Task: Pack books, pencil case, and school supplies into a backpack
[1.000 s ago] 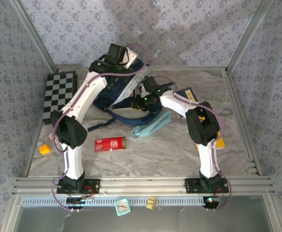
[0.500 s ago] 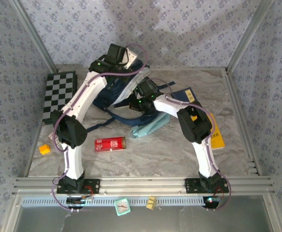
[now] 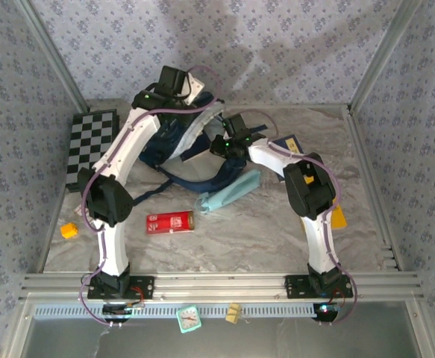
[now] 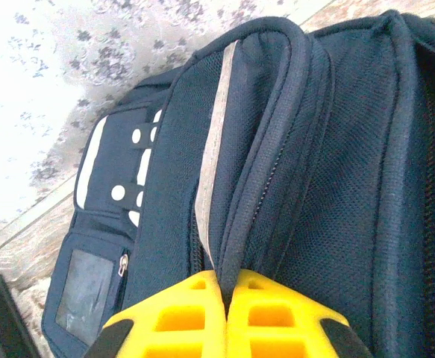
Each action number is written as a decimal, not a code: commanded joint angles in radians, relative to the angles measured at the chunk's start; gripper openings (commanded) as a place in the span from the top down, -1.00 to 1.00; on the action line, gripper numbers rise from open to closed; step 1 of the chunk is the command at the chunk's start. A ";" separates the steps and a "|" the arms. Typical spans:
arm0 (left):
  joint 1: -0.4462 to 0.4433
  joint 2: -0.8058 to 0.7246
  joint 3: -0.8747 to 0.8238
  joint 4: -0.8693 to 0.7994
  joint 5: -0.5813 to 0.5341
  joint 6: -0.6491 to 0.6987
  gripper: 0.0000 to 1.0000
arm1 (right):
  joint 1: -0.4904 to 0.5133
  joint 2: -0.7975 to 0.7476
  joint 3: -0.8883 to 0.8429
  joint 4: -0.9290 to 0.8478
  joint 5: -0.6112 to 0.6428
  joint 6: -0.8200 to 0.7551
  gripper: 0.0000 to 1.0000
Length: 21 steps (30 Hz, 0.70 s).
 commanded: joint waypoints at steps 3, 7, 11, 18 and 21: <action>0.038 0.026 -0.012 0.035 -0.128 0.097 1.00 | -0.009 -0.211 -0.064 -0.057 -0.038 -0.101 0.52; 0.038 0.023 -0.040 0.005 -0.061 0.061 1.00 | -0.054 -0.318 -0.112 -0.167 -0.037 -0.131 0.44; 0.014 0.001 -0.093 0.023 0.028 -0.001 1.00 | -0.107 -0.418 -0.198 -0.243 0.007 -0.148 0.32; -0.078 -0.029 -0.095 0.001 0.038 -0.101 0.42 | -0.224 -0.586 -0.338 -0.359 0.059 -0.140 -0.07; -0.106 -0.083 -0.135 0.036 0.108 -0.254 0.05 | -0.271 -0.648 -0.392 -0.415 0.108 -0.136 -0.28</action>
